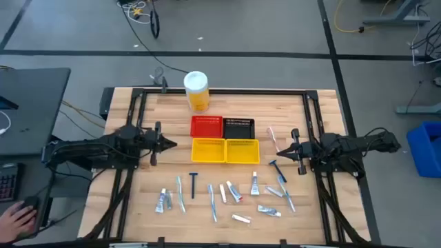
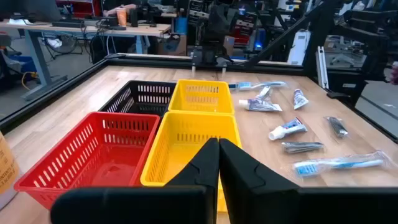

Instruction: Pick & Place Travel size toiletries

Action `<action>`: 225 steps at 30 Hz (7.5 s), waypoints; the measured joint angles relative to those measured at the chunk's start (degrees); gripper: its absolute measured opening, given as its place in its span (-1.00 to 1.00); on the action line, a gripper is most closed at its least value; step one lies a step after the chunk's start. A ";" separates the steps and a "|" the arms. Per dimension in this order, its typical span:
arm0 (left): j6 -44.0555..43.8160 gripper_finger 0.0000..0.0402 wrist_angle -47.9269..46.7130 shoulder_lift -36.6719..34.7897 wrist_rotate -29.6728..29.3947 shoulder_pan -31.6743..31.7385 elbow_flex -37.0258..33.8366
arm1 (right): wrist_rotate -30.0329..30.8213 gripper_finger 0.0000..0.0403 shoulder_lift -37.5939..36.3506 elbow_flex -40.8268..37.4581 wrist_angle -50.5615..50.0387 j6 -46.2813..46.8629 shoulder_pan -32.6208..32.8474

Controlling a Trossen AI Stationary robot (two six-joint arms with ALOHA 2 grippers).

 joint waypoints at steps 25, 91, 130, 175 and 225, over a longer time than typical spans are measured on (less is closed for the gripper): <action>5.59 -0.92 10.48 0.00 -0.33 -0.02 0.00 | 0.08 -0.99 0.00 0.00 9.23 -1.67 0.01; -4.70 -0.50 23.31 12.02 -7.76 -0.06 2.03 | 16.52 -0.19 48.18 4.33 1.84 45.10 -20.04; -4.64 -0.50 22.01 12.02 -8.02 -0.05 2.03 | 22.90 -0.88 54.48 15.91 -3.79 34.35 -21.25; -5.97 -0.50 22.23 12.00 -8.02 -0.06 2.05 | -6.10 -0.83 89.06 48.22 -15.39 16.92 -12.41; -8.58 -0.50 21.77 12.01 -7.14 -0.07 2.05 | -6.61 -0.28 77.40 57.07 -49.12 47.00 7.53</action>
